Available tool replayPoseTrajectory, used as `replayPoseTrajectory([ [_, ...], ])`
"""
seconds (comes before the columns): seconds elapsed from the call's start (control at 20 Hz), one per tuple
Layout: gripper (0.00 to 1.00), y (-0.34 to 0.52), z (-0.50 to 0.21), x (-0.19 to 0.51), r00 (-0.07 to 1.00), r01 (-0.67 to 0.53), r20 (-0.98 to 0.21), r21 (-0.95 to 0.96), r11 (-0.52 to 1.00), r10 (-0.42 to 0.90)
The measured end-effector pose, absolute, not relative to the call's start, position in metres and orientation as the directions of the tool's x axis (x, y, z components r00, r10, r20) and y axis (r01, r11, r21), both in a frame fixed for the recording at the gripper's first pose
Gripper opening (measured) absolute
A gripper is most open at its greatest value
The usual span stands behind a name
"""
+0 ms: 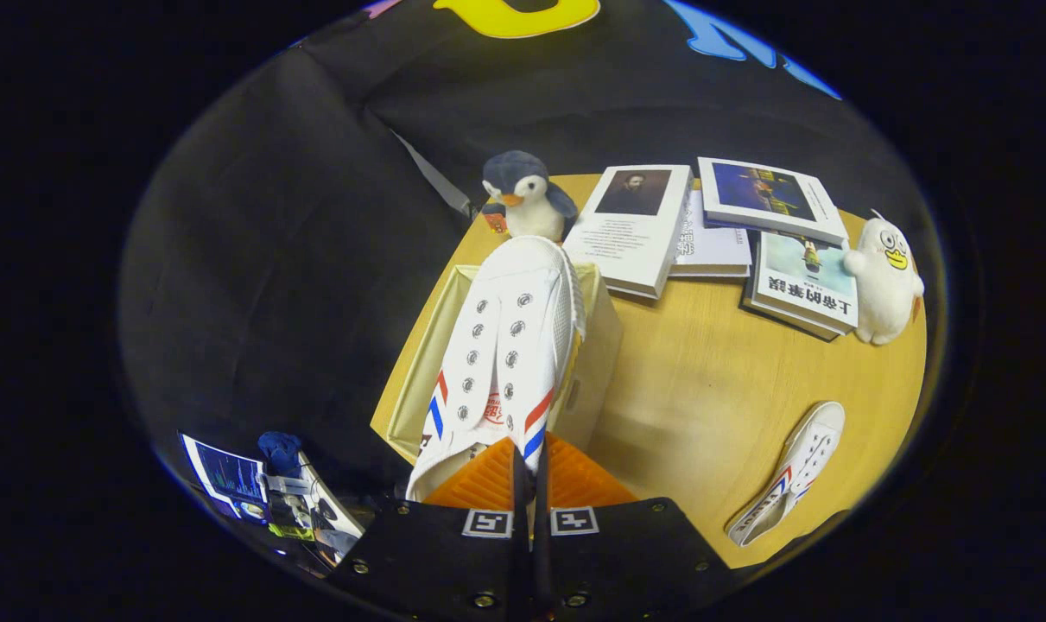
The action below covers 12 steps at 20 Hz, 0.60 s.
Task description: Open the storage box then place both shoes into the box .Put the left shoe in first, then the right shoe, with the right side of both shoes facing outward in a uniform manner.
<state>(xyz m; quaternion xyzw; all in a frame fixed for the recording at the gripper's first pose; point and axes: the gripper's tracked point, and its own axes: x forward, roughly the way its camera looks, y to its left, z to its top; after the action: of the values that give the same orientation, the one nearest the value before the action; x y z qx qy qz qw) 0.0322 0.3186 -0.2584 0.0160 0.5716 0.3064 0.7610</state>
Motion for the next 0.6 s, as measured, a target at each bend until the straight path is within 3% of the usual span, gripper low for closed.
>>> replayPoseTrajectory([
  [0.6,0.02,0.393,-0.312,0.039,0.069,-0.442,-0.890,0.377,0.814,0.450],
])
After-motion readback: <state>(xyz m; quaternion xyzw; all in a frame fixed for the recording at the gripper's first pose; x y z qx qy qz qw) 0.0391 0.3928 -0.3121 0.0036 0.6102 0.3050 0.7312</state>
